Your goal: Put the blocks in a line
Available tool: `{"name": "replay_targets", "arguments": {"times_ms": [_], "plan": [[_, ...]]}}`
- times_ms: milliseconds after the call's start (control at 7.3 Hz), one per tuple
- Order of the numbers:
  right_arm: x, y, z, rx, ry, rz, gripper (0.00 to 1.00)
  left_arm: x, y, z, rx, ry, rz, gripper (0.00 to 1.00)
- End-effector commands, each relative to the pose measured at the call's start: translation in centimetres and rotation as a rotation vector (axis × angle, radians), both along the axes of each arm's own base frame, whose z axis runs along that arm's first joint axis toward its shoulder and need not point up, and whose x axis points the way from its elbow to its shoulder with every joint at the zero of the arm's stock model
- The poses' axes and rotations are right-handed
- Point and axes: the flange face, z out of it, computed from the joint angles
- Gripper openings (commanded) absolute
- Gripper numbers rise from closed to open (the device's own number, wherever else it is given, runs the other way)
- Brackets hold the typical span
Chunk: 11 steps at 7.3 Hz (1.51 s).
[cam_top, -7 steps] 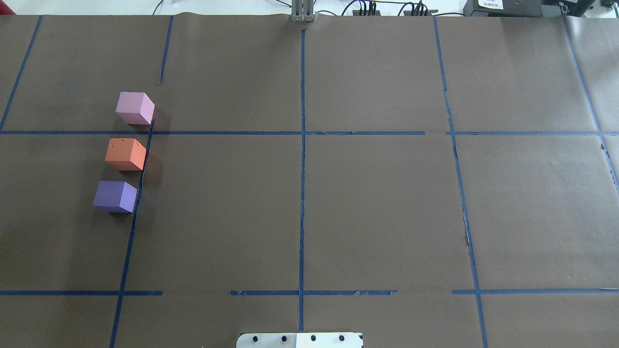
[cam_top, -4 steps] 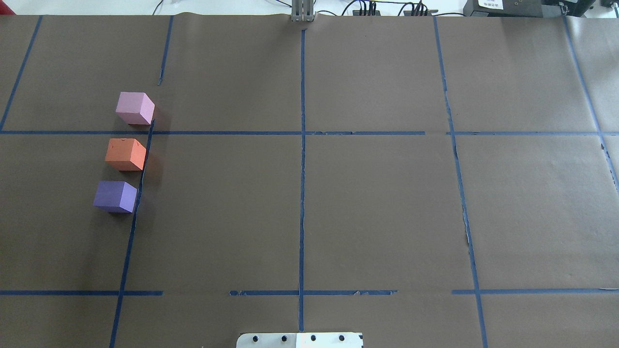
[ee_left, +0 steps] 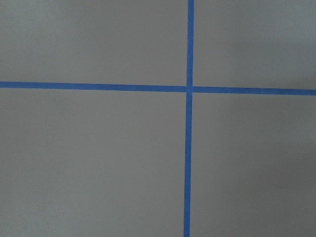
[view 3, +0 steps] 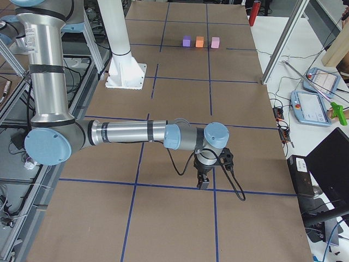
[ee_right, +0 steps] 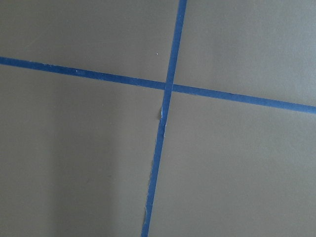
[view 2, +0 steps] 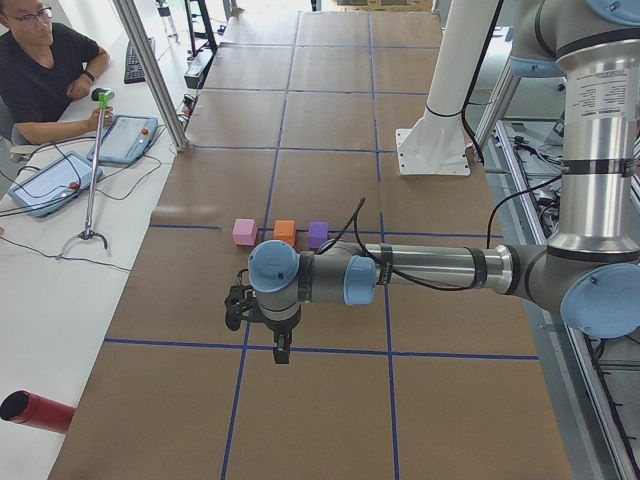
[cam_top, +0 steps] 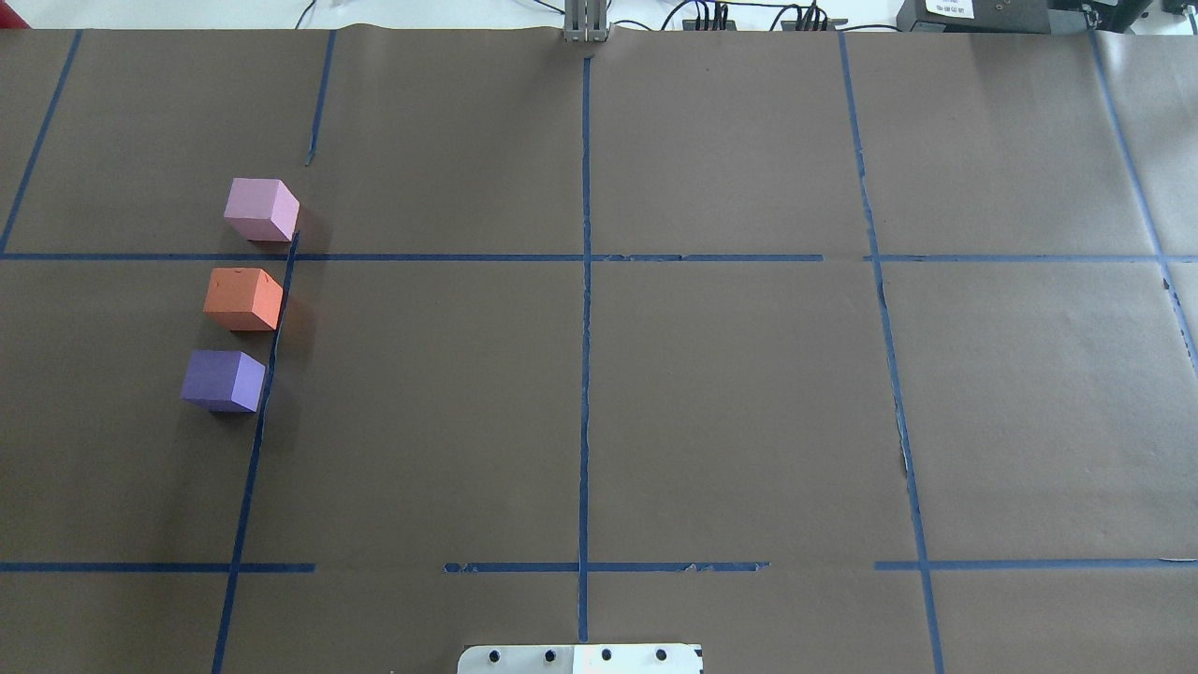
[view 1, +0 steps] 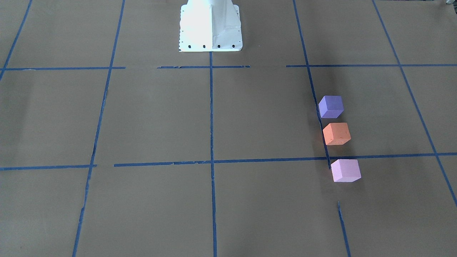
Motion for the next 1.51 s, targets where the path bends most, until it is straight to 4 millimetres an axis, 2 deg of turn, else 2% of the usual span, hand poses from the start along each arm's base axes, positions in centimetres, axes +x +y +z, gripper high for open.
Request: {"name": "replay_targets", "arguments": {"times_ms": [0, 274, 1370], "plan": [[0.0, 0.1, 0.1, 0.000, 0.000, -0.001, 1.00, 0.1, 0.1, 1.6, -0.032, 0.002, 0.001, 1.00], [0.0, 0.1, 0.1, -0.001, 0.000, 0.000, 1.00, 0.0, -0.6, 0.9, -0.014, -0.036, 0.004, 1.00], [0.1, 0.0, 0.0, 0.000, 0.000, 0.002, 1.00, 0.0, -1.2, 0.1, 0.001, -0.035, 0.001, 1.00]]}}
